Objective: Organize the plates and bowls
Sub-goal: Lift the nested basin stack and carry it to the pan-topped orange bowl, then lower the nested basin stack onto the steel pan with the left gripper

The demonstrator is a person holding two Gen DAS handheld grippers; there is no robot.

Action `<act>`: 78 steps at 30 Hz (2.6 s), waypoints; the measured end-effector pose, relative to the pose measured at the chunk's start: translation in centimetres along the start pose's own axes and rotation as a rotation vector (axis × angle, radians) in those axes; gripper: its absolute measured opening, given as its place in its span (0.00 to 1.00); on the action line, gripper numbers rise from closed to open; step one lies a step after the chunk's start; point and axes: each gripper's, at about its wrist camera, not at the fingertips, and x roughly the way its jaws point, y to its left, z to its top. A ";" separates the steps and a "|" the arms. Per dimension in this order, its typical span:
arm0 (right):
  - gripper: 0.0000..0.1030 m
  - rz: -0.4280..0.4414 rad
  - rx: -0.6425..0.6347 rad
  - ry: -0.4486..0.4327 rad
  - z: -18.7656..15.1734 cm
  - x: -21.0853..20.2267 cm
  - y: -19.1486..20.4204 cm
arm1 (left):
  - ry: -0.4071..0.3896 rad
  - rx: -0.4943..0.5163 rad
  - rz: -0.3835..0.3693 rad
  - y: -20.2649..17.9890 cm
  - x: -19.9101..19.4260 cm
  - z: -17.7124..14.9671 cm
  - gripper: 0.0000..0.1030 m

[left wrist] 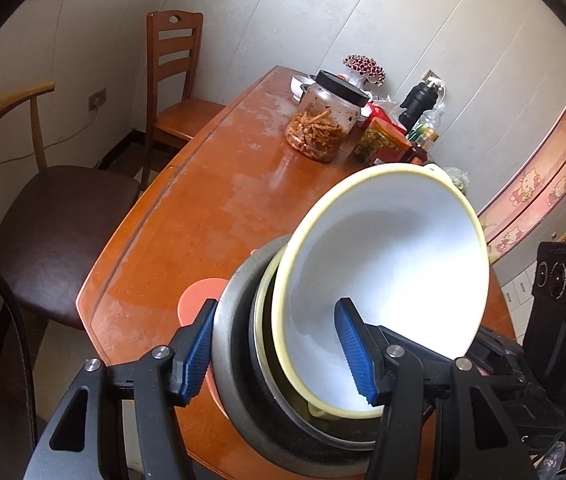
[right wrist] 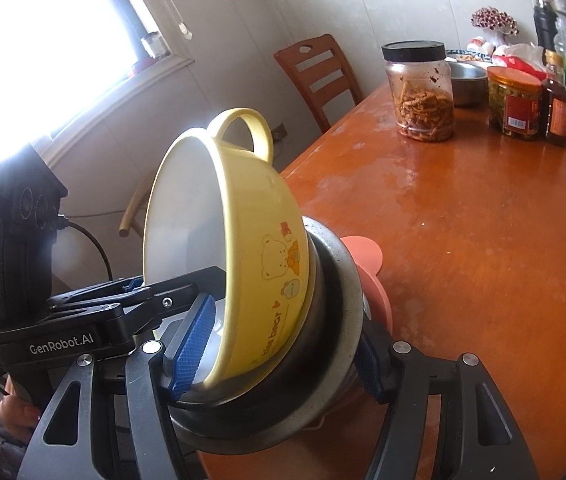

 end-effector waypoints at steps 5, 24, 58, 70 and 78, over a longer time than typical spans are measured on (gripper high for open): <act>0.65 -0.003 0.005 0.007 -0.1 0.3 -0.3 | 0.002 -0.001 0.004 0.2 0.3 0.0 0.56; 0.65 0.010 0.029 -0.009 -0.4 0.0 -1.4 | 0.013 0.012 0.031 -0.9 1.0 -0.3 0.56; 0.73 -0.032 0.011 -0.103 -1.2 -4.1 -1.3 | -0.070 0.000 0.074 -1.0 -2.7 -0.4 0.70; 0.75 -0.049 -0.052 -0.113 -2.6 -5.6 0.0 | -0.103 -0.027 0.069 -0.7 -5.6 -2.0 0.73; 0.75 -0.060 -0.093 -0.106 -4.0 -6.2 0.5 | -0.097 -0.182 0.028 3.8 -6.5 -4.2 0.74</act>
